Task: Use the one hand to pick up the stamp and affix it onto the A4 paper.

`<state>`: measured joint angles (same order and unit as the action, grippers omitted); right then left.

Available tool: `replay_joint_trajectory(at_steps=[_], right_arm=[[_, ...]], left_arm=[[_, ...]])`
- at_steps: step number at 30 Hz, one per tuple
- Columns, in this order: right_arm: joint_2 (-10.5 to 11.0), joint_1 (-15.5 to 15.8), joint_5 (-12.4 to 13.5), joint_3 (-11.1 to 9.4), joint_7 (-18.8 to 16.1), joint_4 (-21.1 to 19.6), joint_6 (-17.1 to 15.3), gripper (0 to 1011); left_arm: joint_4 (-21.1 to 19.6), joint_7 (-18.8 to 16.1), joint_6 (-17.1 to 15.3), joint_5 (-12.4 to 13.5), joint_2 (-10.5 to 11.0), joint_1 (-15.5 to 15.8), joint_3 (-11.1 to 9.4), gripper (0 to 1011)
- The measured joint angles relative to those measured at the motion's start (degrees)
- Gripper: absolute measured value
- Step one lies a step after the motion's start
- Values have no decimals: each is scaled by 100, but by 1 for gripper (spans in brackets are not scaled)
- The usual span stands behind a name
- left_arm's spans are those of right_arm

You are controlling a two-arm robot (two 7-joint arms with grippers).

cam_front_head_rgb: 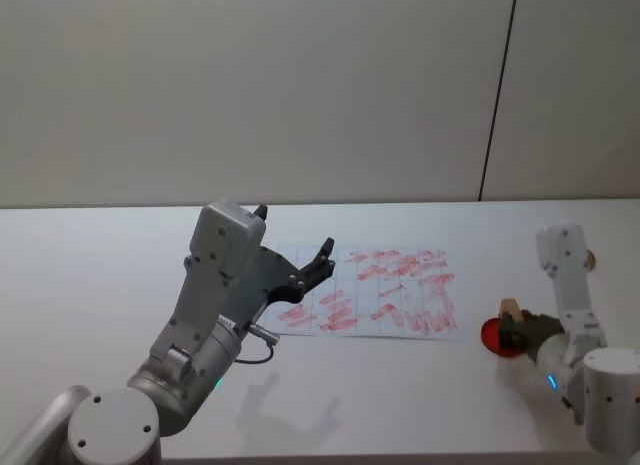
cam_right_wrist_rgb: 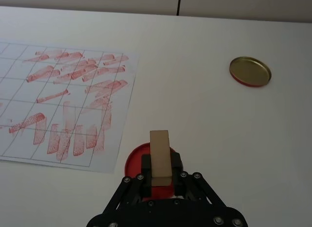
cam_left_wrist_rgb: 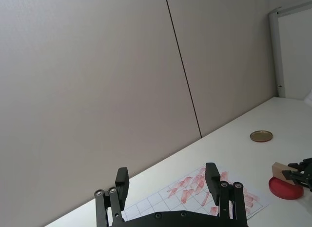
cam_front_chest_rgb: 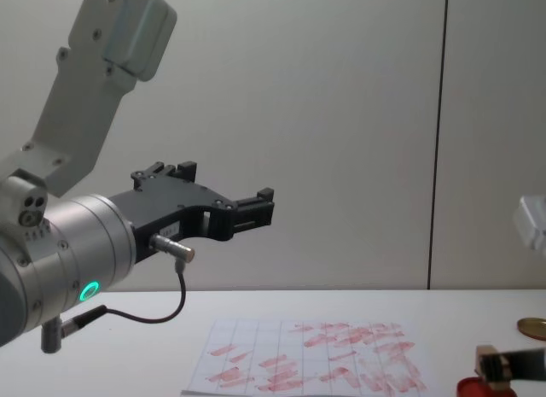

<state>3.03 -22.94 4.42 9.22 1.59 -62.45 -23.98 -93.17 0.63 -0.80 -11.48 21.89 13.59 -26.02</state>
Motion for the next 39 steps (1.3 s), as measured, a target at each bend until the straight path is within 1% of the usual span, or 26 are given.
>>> replay_joint_trajectory(at_steps=[8, 12, 13, 15, 16, 20, 21, 22, 26, 27, 28, 29, 31, 32, 35, 36, 37, 38, 39], right_arm=[[-19, -53, -5, 8, -83, 231, 82, 217], [-28, -69, -7, 12, -113, 306, 116, 299], [-30, -75, -9, 13, -122, 326, 136, 359], [-33, -76, -12, 14, -131, 342, 168, 425], [-33, -76, -14, 15, -134, 342, 181, 441], [-34, -55, -21, 16, -139, 307, 236, 586], [-34, -47, -22, 16, -140, 286, 241, 597], [-32, -29, -24, 17, -141, 240, 262, 646], [-19, 47, -25, 14, -141, 55, 292, 765], [-13, 69, -25, 12, -141, -4, 296, 819], [-5, 109, -22, 9, -140, -99, 303, 819], [0, 132, -20, 7, -140, -154, 305, 858], [18, 201, -9, -4, -136, -320, 315, 892], [24, 224, -5, -6, -136, -376, 318, 941], [63, 354, 14, -28, -132, -663, 349, 998], [70, 374, 18, -32, -132, -704, 359, 1001], [97, 451, 28, -47, -132, -851, 380, 1001], [97, 451, 28, -47, -132, -851, 380, 1001], [124, 515, 37, -63, -132, -973, 405, 1001]], left_arm=[[0, 0, 0, 0, 0, 0, 0, 993], [0, 0, 0, 0, 0, 0, 0, 993], [0, 0, 0, 0, 0, 0, 0, 993], [0, 0, 0, 0, 0, 0, 0, 993], [0, 0, 0, 0, 0, 0, 0, 993], [0, 0, 0, 0, 0, 0, 0, 993], [0, 0, 0, 0, 0, 0, 0, 993], [0, 0, 0, 0, 0, 0, 0, 993], [0, 0, 0, 0, 0, 0, 0, 993], [0, 0, 0, 0, 0, 0, 0, 993], [0, 0, 0, 0, 0, 0, 0, 993], [0, 0, 0, 0, 0, 0, 0, 993], [0, 0, 0, 0, 0, 0, 0, 993], [0, 0, 0, 0, 0, 0, 0, 993], [0, 0, 0, 0, 0, 0, 0, 993], [0, 0, 0, 0, 0, 0, 0, 993], [0, 0, 0, 0, 0, 0, 0, 993], [0, 0, 0, 0, 0, 0, 0, 993], [0, 0, 0, 0, 0, 0, 0, 993]])
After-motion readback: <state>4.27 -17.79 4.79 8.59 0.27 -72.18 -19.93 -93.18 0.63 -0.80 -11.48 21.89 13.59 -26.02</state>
